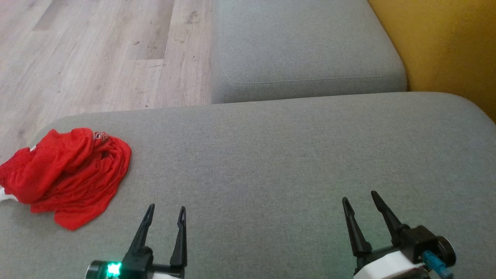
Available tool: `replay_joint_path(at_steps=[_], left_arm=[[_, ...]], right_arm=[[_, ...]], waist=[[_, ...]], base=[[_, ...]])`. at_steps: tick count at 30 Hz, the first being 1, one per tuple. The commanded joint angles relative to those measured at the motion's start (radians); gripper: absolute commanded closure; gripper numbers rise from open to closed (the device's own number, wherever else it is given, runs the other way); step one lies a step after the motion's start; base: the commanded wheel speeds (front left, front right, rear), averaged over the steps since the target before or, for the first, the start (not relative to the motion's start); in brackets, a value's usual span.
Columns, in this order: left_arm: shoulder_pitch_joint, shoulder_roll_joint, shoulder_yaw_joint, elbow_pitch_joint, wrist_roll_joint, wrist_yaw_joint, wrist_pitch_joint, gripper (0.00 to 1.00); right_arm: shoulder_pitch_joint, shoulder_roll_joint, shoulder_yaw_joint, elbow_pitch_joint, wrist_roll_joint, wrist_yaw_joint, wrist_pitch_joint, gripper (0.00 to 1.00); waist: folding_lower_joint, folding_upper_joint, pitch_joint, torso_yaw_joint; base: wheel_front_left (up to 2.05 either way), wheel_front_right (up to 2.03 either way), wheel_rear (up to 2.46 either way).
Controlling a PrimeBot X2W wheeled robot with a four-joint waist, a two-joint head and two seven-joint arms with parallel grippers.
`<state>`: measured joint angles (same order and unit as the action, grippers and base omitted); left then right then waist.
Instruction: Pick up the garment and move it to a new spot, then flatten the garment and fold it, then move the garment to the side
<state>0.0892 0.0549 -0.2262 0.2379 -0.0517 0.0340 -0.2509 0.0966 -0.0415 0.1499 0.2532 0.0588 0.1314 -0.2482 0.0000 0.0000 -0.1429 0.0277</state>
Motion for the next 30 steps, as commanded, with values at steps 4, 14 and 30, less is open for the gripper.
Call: replay_joint_path(at_steps=[4,14,30], left_arm=[[-0.043,-0.001,0.033,-0.026,0.010,0.001,-0.011,0.00],[-0.045,-0.002,0.046,-0.011,0.021,0.024,-0.011,0.00],[-0.072,0.012,0.117,-0.012,-0.006,0.006,-0.011,0.00]], right_arm=[[-0.028,-0.009,0.024,-0.030,-0.002,-0.001,-0.014,0.00],[-0.022,-0.009,0.033,-0.033,-0.002,-0.001,-0.014,0.00],[-0.037,-0.009,0.045,-0.055,0.012,-0.001,-0.014,0.00]], waist=[[0.0000,0.0000,0.000,0.006],[0.0000,0.0000,0.003,0.062],[0.0000,0.0000,0.045,0.298]], base=[[0.00,0.00,0.00],[0.00,0.00,0.00],[0.00,0.00,0.00]])
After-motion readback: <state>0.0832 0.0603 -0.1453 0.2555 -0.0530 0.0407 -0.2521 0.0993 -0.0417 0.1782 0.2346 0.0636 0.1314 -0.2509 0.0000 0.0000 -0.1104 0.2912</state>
